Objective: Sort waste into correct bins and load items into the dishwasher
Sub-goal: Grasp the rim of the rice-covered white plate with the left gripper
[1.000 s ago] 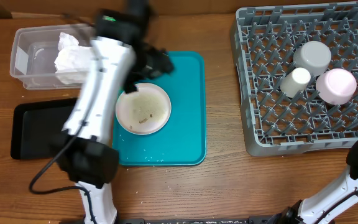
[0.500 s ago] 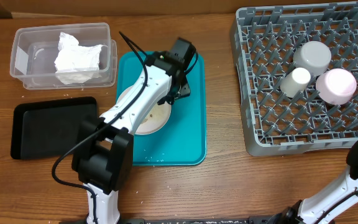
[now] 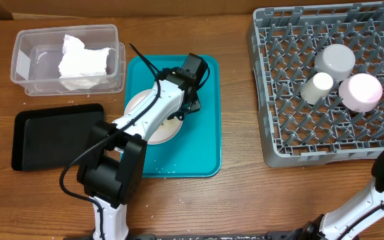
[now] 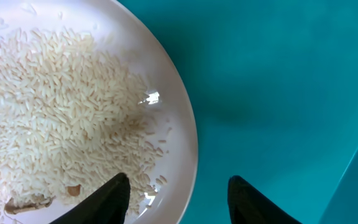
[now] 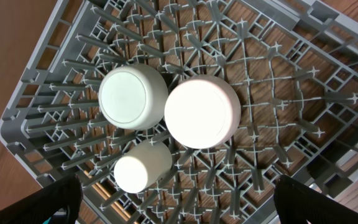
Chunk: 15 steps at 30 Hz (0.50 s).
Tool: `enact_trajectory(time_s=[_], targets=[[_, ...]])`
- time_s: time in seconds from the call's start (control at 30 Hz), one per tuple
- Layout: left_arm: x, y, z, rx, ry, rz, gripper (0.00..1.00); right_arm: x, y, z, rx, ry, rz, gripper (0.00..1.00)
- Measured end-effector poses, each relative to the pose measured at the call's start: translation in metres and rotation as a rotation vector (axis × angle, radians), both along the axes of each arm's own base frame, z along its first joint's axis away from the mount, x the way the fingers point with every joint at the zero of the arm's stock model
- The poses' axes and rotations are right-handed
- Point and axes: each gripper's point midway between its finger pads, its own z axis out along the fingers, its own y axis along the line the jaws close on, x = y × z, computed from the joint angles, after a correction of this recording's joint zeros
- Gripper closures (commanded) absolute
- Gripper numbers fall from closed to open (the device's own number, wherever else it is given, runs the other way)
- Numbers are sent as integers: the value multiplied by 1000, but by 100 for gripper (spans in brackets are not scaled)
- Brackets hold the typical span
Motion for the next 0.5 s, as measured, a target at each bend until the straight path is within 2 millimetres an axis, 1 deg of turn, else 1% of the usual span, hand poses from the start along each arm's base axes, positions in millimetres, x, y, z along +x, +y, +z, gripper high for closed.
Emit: enact_trajectory(time_s=[0.07,0.13,0.33,0.5], targets=[[1,1,-1,6,-2,2,50,0,0,0,0,0,0,0],[1,1,-5,9,2,1,50,0,0,0,0,0,0,0],[-10,-8,-34,38,66,-29,51,0,0,0,0,0,0,0],[-13,-20,-35,47,52,-61,52,0,0,0,0,0,0,0]])
